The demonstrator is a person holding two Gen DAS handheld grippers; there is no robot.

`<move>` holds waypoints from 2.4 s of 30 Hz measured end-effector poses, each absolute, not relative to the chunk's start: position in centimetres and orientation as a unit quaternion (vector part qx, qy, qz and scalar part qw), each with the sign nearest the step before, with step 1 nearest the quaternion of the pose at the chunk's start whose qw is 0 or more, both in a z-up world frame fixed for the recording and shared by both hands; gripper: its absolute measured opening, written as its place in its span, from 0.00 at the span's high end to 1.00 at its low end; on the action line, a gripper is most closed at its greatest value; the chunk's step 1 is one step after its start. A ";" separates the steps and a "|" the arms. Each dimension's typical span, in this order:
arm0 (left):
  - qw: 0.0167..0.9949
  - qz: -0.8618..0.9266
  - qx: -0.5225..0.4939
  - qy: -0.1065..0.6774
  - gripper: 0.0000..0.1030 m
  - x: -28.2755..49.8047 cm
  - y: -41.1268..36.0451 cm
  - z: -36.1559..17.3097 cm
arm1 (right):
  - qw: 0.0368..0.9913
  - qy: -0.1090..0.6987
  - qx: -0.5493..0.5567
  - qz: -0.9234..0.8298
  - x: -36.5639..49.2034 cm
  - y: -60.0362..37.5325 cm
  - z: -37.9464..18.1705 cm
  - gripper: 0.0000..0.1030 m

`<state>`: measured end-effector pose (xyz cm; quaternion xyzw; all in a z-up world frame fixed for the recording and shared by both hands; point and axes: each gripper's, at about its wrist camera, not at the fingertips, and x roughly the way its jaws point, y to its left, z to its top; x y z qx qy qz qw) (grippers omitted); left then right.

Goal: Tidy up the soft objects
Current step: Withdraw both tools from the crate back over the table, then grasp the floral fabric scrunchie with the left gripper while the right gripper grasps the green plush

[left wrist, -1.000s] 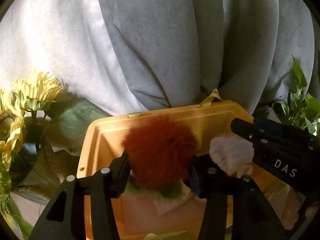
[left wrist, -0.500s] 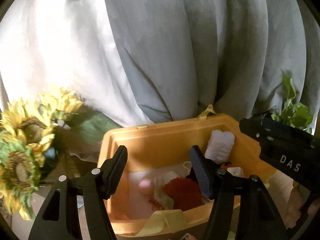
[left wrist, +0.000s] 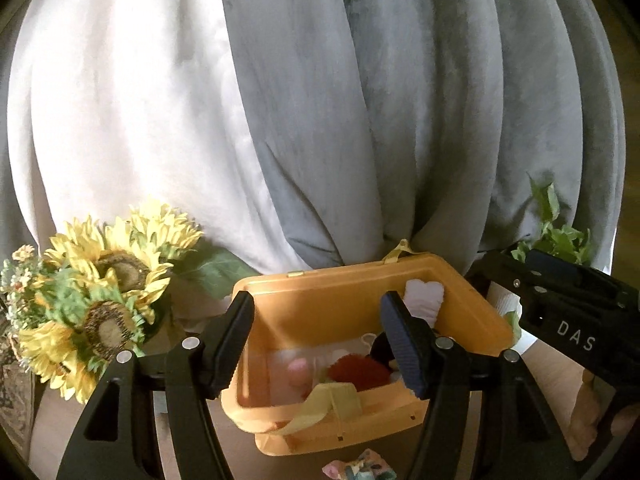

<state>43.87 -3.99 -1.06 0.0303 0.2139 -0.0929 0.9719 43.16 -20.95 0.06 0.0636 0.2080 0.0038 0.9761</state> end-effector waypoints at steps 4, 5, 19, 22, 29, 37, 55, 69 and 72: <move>0.973 -0.094 0.034 0.208 0.37 42.3 -3.9 -0.8 | 0.977 0.205 0.064 0.002 41.7 -20.8 0.2 0.40; 0.973 -0.094 0.035 0.207 0.37 41.8 -3.8 -0.8 | 0.977 0.205 0.064 0.002 41.3 -20.7 0.2 0.40; 0.974 -0.103 0.065 0.192 0.35 37.8 -3.4 -1.8 | 0.974 0.213 0.076 0.000 37.5 -19.9 -1.3 0.40; 0.971 -0.112 0.068 0.198 0.35 37.2 -3.3 -2.4 | 0.973 0.215 0.079 -0.005 36.6 -19.8 -1.9 0.40; 0.966 -0.126 0.063 0.216 0.35 36.3 -2.8 -4.1 | 0.969 0.232 0.082 -0.008 35.1 -19.7 -3.4 0.40; 0.959 -0.142 0.066 0.237 0.35 36.1 -2.6 -6.0 | 0.961 0.265 0.083 -0.002 34.7 -19.1 -5.5 0.40; 0.932 -0.190 0.076 0.300 0.35 38.4 -2.3 -12.0 | 0.933 0.348 0.087 0.008 36.7 -17.7 -10.7 0.40; 0.910 -0.216 0.092 0.341 0.35 41.0 -3.7 -15.9 | 0.918 0.381 0.111 0.004 38.4 -18.2 -14.4 0.40; 0.905 -0.219 0.093 0.352 0.35 41.6 -4.0 -16.9 | 0.915 0.387 0.114 0.005 38.8 -18.2 -15.0 0.40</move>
